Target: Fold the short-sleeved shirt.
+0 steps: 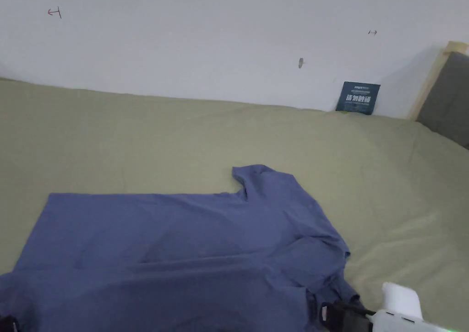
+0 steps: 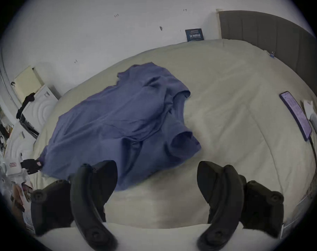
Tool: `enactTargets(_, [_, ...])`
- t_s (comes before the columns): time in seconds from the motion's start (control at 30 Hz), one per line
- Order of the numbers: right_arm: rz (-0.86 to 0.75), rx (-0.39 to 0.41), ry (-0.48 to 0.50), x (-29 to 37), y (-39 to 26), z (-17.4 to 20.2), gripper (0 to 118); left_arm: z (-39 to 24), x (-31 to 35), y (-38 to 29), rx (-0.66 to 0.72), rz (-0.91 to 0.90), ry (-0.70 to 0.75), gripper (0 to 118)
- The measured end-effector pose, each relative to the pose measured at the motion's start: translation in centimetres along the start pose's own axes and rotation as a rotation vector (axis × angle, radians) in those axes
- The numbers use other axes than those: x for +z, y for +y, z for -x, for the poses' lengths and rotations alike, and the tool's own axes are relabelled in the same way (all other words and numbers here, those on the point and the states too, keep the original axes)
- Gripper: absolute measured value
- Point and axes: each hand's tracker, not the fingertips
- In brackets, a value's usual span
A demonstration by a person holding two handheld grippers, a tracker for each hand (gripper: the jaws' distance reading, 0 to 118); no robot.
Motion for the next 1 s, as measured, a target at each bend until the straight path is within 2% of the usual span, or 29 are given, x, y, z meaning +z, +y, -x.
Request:
enactTargets(0.07, [0.014,-0.004,-0.021,-1.6,0.4,-0.2,96,0.1,0.1,0.0,0.005,-0.004,-0.005,5])
enactTargets(0.13, [0.025,-0.037,-0.088,-2.6,0.9,-0.2,94,0.2,0.1,0.1,0.018,0.007,-0.009,5])
enactTargets(0.2, [-0.016,0.017,-0.13,-2.7,1.1,0.1,84,0.2,0.0,-0.1,0.025,0.014,-0.009,5])
enactTargets(0.27, [-0.031,0.091,-0.208,-2.7,1.1,0.3,52,0.2,-0.1,0.0,0.021,0.013,-0.008,5])
enactTargets(0.3, [-0.031,0.103,-0.221,-2.7,0.9,0.1,33,0.0,-0.1,-0.1,0.018,0.014,-0.006,5])
enactTargets(0.33, [-0.037,0.06,-0.179,-2.3,0.7,-0.4,21,-0.1,-0.1,-0.1,0.017,0.017,-0.006,5])
enactTargets(0.37, [-0.062,0.001,-0.124,-1.8,0.4,-0.6,18,0.0,-0.2,0.2,0.014,0.017,-0.004,5])
enactTargets(0.47, [-0.063,-0.022,-0.133,-0.6,-0.1,-1.1,16,-0.2,-0.1,0.2,-0.003,0.023,-0.003,5])
enactTargets(0.6, [-0.049,-0.095,-0.075,0.9,-0.4,-1.9,16,0.1,0.3,0.6,-0.021,0.03,-0.019,5])
enactTargets(0.67, [-0.071,-0.17,-0.01,2.1,-0.4,-2.5,15,0.6,0.7,1.0,-0.009,0.022,-0.043,5])
enactTargets(0.73, [-0.085,-0.245,-0.01,3.2,0.0,-3.0,15,0.7,1.5,1.2,-0.006,0.012,-0.072,5])
enactTargets(0.83, [-0.105,-0.154,-0.102,5.8,0.6,-2.9,12,0.9,2.7,1.9,-0.042,0.012,-0.067,5])
enactTargets(0.93, [-0.083,-0.181,-0.09,7.9,1.1,-3.5,11,1.2,4.2,2.6,-0.051,0.005,-0.122,5])
enactTargets(1.0, [-0.094,-0.168,-0.074,8.9,1.0,-3.4,11,0.9,5.0,2.8,-0.084,0.006,-0.13,5])
